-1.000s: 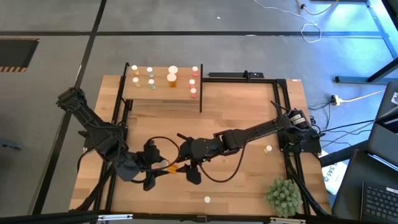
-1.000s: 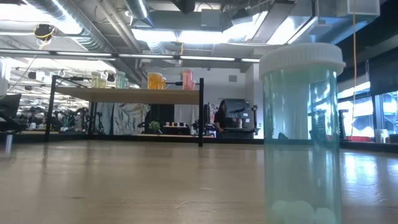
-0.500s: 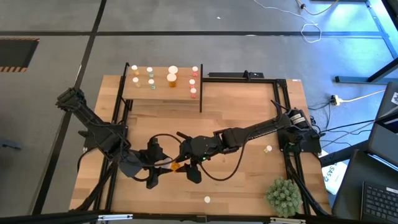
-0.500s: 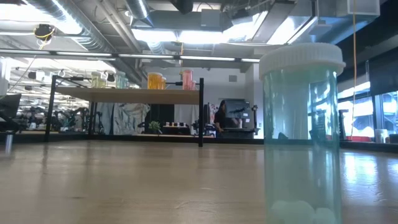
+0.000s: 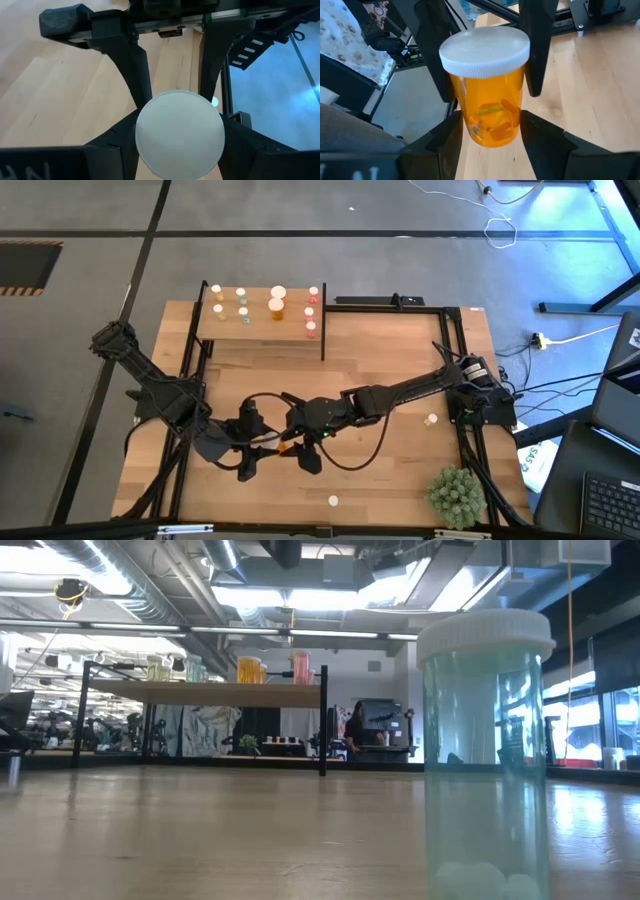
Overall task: Pick and place medicine bottles onto shelf by color
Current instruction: Put the orange pill bottle on the shelf aligned with the orange pill bottle on the shelf
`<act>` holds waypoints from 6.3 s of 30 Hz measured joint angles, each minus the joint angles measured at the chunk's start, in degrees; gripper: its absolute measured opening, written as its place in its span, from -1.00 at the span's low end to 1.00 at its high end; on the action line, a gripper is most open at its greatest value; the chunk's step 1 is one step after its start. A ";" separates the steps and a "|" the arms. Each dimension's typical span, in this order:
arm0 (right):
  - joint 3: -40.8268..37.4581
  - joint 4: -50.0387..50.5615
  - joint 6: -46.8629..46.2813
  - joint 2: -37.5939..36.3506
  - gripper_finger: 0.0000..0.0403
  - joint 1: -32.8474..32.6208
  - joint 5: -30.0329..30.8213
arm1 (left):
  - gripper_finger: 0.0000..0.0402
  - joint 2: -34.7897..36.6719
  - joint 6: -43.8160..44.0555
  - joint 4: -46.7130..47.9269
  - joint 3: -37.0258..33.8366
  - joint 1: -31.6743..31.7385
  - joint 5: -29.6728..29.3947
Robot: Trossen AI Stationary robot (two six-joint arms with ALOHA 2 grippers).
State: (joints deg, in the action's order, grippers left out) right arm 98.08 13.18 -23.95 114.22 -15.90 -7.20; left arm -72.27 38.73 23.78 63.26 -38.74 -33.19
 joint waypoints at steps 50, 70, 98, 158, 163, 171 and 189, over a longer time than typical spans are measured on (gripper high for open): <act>-0.04 3.50 3.42 0.19 -0.04 0.17 -0.64 | -0.05 0.11 -0.40 0.24 0.11 0.44 -1.45; -0.09 10.47 3.85 0.11 -0.22 0.37 -0.59 | -0.05 0.11 3.38 4.52 0.11 -1.46 -0.27; -0.09 1.40 9.03 0.07 0.35 0.91 0.25 | -0.05 0.11 3.14 4.86 0.11 -1.51 -1.35; -0.04 -6.02 4.88 1.83 0.01 1.70 0.02 | -0.04 0.11 -2.99 -0.67 0.11 0.13 -1.94; -0.05 -6.02 4.87 1.83 0.01 1.70 0.01 | -0.04 0.11 -3.11 -0.71 0.11 0.27 -1.79; -0.11 -6.02 4.88 1.83 0.01 1.70 -0.02 | -0.04 0.08 -2.96 -0.74 0.11 0.77 -1.64; -0.13 -5.71 4.74 1.83 0.01 1.73 -0.17 | -0.04 -0.09 -2.08 -0.47 0.11 2.25 1.22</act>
State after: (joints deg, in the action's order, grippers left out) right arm 97.95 7.46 -19.21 116.05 -14.17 -7.38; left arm -72.36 36.64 23.31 63.37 -36.49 -31.97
